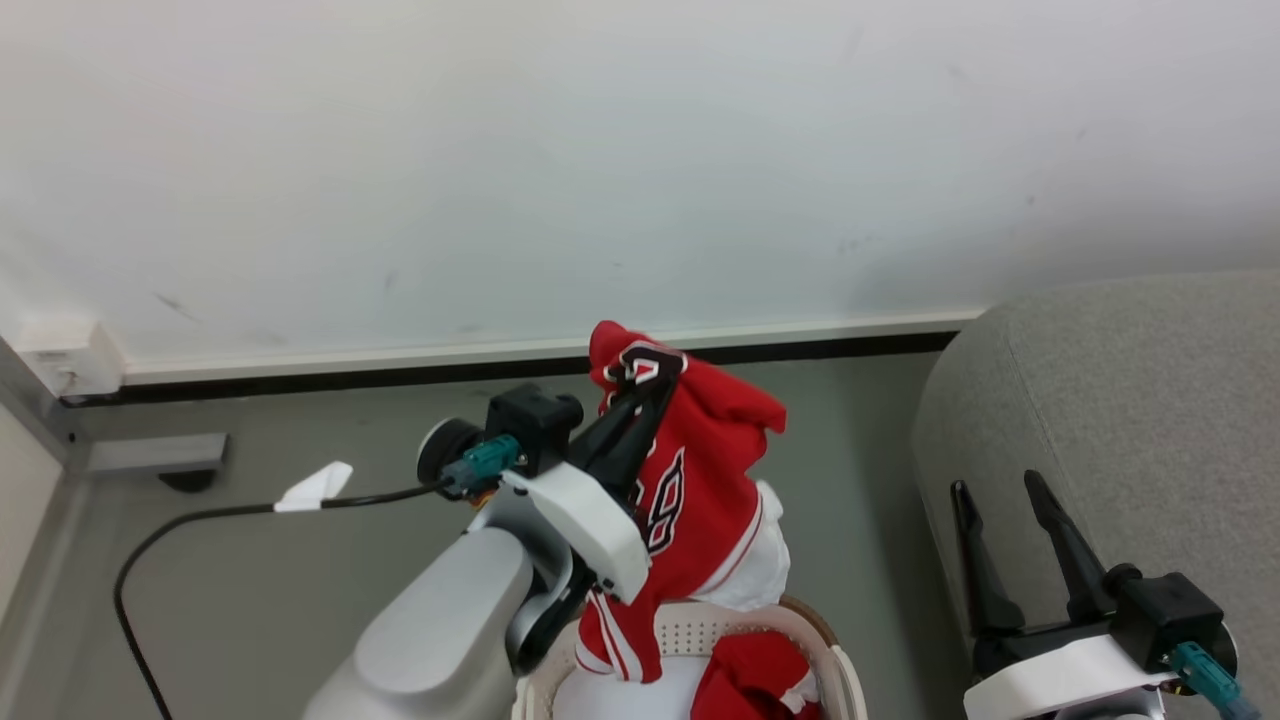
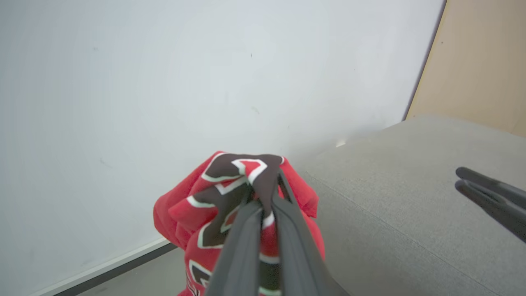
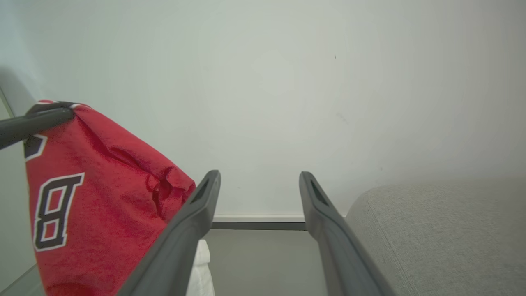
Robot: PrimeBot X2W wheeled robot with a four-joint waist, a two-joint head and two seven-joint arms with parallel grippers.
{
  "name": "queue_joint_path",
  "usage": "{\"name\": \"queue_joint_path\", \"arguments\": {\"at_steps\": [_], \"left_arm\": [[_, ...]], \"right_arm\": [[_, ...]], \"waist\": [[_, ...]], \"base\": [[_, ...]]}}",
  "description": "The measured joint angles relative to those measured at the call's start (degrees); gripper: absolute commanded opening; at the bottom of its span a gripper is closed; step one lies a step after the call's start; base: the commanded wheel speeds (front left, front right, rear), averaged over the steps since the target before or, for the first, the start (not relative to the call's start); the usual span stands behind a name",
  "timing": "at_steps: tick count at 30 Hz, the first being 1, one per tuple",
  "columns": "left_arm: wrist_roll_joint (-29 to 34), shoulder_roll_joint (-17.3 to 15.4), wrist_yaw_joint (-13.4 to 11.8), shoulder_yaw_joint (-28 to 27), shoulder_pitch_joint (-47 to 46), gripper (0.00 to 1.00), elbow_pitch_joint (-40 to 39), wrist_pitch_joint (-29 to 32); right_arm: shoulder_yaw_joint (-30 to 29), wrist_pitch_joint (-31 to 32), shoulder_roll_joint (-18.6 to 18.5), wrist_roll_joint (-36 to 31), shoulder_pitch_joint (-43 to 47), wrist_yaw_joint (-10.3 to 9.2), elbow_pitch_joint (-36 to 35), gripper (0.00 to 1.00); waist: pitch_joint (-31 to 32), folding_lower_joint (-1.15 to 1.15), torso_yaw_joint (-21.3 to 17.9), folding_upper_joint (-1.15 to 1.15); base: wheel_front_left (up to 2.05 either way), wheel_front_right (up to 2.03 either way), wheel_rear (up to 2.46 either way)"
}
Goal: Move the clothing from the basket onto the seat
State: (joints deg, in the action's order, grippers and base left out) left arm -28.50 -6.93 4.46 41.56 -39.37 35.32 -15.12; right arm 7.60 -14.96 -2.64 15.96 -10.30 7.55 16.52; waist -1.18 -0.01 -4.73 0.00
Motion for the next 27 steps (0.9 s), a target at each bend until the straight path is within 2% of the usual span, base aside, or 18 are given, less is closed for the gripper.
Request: {"name": "queue_joint_path", "arguments": {"at_steps": [6, 10, 20, 27], "left_arm": [[-0.1, -0.3, -0.4, -3.2, -0.9, 0.00, -8.5, 0.0], [-0.4, -1.0, -1.1, -4.5, -1.0, 0.00, -11.5, 0.0], [-1.5, -1.9, -1.7, -4.8, 0.8, 0.00, -13.9, 0.2], [-2.1, -2.7, -1.6, -5.1, 0.9, 0.00, -14.2, 0.3]], "right_arm": [[2.6, 0.0, 0.0, 1.0, 0.6, 0.00, -0.2, 1.00], [4.5, 0.0, 0.0, 1.3, 1.0, 0.00, -0.9, 1.00], [6.0, 0.0, 0.0, 1.6, 1.0, 0.00, -2.0, 1.00], [9.8, 0.0, 0.0, 2.3, 0.8, 0.00, -1.7, 1.00]], "waist": [[1.9, 0.00, 1.1, 0.00], [2.2, 0.01, 1.1, 0.00], [2.0, 0.01, 0.4, 0.00], [1.2, 0.01, 0.2, 0.00]], "base": [[0.00, 0.00, 0.00], [0.00, 0.00, 0.00], [0.00, 0.00, 0.00], [0.00, 0.00, 0.00]]}}
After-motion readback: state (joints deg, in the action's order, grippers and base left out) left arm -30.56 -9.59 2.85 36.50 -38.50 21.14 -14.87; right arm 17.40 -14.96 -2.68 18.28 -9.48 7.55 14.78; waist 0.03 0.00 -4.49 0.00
